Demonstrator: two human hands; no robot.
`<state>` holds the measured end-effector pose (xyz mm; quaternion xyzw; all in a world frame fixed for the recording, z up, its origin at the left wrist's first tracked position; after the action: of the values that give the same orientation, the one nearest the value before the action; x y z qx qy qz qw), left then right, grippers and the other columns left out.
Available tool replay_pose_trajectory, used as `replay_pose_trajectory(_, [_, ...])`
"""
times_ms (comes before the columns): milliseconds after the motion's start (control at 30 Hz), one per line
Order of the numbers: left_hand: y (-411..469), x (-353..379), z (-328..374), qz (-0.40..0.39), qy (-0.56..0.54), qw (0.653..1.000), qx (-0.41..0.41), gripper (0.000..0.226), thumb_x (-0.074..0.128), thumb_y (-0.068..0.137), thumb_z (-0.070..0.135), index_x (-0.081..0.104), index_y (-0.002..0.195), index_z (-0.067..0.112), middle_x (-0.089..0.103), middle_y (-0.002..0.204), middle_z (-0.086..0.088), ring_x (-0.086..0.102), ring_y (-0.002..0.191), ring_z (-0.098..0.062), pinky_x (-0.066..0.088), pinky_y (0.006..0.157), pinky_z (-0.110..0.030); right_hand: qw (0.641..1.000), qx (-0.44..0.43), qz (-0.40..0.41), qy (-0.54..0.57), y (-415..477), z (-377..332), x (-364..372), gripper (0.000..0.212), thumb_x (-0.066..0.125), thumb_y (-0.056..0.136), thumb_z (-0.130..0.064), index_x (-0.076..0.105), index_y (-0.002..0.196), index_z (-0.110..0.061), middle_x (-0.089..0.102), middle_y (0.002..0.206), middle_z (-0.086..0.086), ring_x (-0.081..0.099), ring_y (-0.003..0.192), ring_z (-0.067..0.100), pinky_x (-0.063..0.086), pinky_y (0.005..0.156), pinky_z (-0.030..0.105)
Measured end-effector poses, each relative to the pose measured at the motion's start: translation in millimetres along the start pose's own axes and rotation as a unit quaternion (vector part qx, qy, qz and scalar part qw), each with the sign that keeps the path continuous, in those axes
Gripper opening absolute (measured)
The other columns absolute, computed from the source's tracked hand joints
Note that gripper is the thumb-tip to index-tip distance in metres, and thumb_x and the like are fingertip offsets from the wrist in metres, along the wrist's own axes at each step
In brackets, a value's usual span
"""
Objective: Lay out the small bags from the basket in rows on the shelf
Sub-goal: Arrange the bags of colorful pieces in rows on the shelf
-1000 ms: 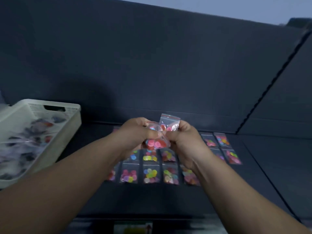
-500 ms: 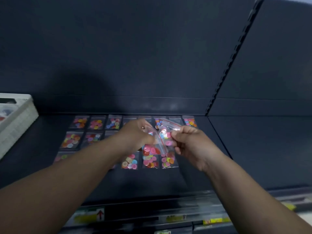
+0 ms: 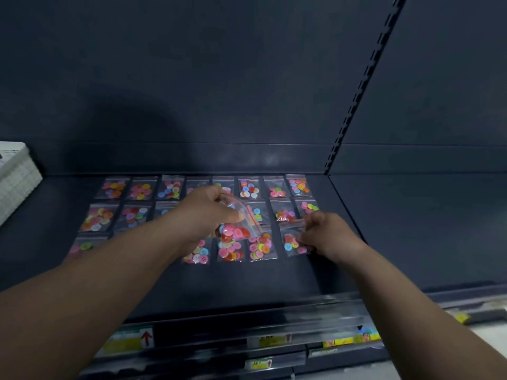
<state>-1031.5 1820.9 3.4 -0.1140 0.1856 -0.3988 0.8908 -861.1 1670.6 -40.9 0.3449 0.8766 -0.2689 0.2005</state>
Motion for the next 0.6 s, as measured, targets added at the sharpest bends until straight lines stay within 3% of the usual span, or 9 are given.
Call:
replay_pose_trajectory(167, [-4,3,0,-0.005,-0.022,1.000,-0.012,0.020,0.069,0.080,0.000,0.061,0.097,0.007,0.062,0.073,-0.001,0.053,0.034,0.002,0.035,0.033,-0.010,0.999,-0.015,-0.001,-0.028,7,1,4,0.017,0.069,0.077,0.000,0.058,0.072,-0.012,0.061,0.062,0.003,0.055,0.040,0.002,0.041,0.045,0.014])
replay_pose_trajectory(300, [-4,5,1,-0.008,-0.030,0.999,-0.014,0.022,0.068,0.081,-0.001,0.060,0.100,0.007,0.061,0.073,-0.002,0.053,0.033,0.000,0.035,0.033,-0.010,0.998,-0.027,0.011,-0.059,10,3,5,0.016,0.071,0.075,-0.006,0.059,0.074,-0.016,0.065,0.070,0.004,0.060,0.062,0.015,0.047,0.060,0.026])
replay_pose_trajectory(400, [-3,9,1,-0.012,-0.029,0.999,-0.012,0.023,0.069,0.080,0.000,0.061,0.099,0.009,0.063,0.076,-0.002,0.057,0.038,0.000,0.038,0.035,-0.011,0.997,-0.034,0.008,-0.067,10,2,6,0.017,0.072,0.074,-0.006,0.059,0.076,-0.017,0.066,0.073,0.003,0.061,0.067,0.017,0.048,0.063,0.027])
replay_pose_trajectory(500, [0,11,1,-0.015,-0.033,0.999,-0.002,0.017,0.071,0.078,0.000,0.063,0.087,0.013,0.066,0.078,-0.003,0.064,0.054,-0.007,0.043,0.042,-0.015,0.997,-0.034,0.012,-0.074,9,1,3,0.018,0.072,0.074,-0.010,0.057,0.080,-0.019,0.066,0.080,0.002,0.063,0.072,0.017,0.050,0.065,0.028])
replay_pose_trajectory(600, [4,13,-1,-0.008,-0.031,0.999,0.007,0.018,0.073,0.076,0.002,0.065,0.086,0.014,0.069,0.087,-0.005,0.070,0.081,-0.021,0.056,0.067,-0.032,0.986,-0.072,0.090,-0.117,-1,-12,-10,0.019,0.070,0.079,-0.024,0.055,0.090,-0.020,0.061,0.080,-0.005,0.060,0.076,0.014,0.045,0.065,0.026])
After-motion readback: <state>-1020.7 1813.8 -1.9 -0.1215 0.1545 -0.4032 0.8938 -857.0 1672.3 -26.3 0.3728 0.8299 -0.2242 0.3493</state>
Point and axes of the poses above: each hand's wrist, its own y-axis towards the middle knuckle, its own x-axis out of the palm, z = x × y, the point moved 7 cm from there along y, towards the middle knuckle
